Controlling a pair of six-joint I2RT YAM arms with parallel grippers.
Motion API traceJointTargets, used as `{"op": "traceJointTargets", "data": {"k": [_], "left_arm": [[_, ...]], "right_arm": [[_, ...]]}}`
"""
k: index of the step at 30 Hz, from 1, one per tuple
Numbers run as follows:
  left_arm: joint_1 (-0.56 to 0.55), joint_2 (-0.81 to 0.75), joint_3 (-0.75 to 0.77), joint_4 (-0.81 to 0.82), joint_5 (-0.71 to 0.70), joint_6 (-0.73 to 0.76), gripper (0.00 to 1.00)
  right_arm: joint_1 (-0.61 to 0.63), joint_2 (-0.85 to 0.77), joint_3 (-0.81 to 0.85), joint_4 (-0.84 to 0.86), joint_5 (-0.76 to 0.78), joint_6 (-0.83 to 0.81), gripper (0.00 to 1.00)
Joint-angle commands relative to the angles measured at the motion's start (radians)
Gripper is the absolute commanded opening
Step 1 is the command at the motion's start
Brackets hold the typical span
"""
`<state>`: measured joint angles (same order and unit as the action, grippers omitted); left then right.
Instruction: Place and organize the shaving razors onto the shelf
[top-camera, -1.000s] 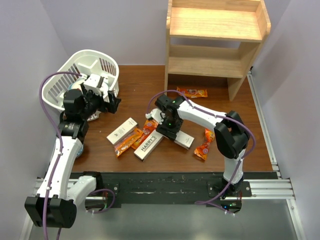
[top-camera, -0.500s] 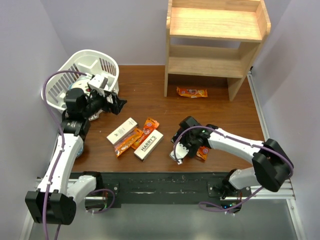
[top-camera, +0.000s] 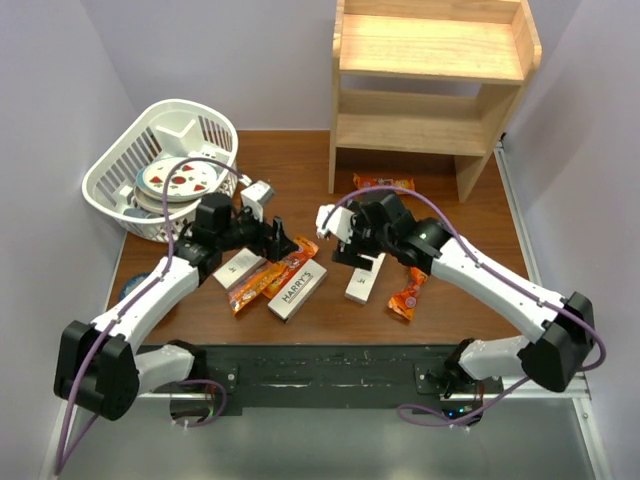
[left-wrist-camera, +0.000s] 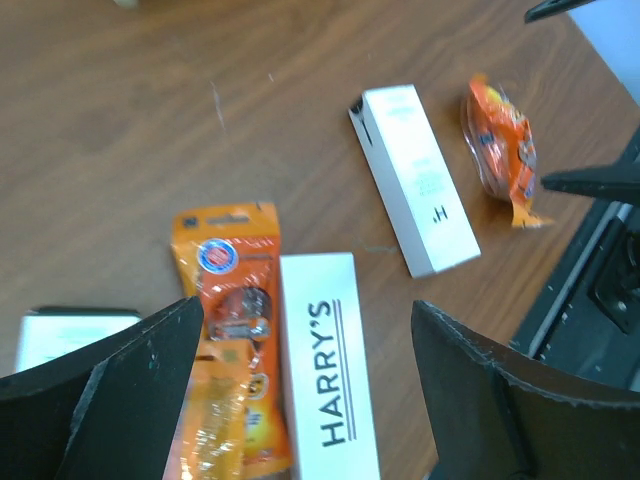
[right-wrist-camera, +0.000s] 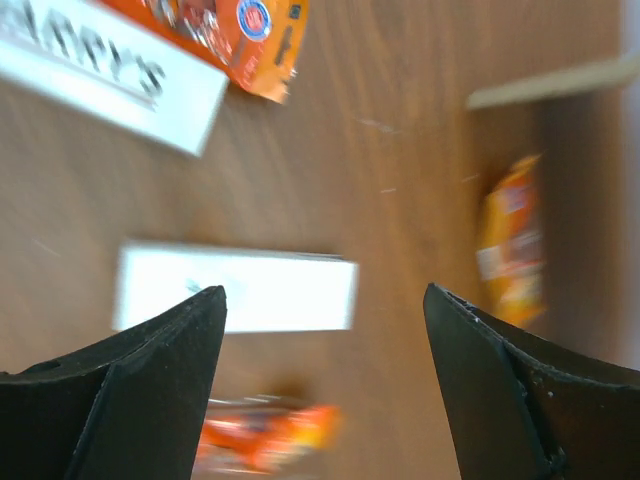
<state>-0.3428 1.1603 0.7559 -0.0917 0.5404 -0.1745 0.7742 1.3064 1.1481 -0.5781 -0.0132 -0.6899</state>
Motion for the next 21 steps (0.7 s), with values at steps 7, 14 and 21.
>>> {"op": "traceJointTargets", "data": {"k": [7,14,21], "left_arm": [[-0.018,0.032,0.048,-0.048,-0.091,0.021,0.91],[0.059,0.039,0.075,-0.049,-0.103,0.035,0.91],[0.128,0.016,0.082,-0.059,-0.103,0.036,0.92]], "right_arm": [[-0.006,0.139,0.088,-0.256,0.108,1.144,0.86],[-0.006,0.28,0.145,-0.327,0.125,1.426,0.84],[-0.038,0.386,0.102,-0.353,0.145,1.534,0.79]]}}
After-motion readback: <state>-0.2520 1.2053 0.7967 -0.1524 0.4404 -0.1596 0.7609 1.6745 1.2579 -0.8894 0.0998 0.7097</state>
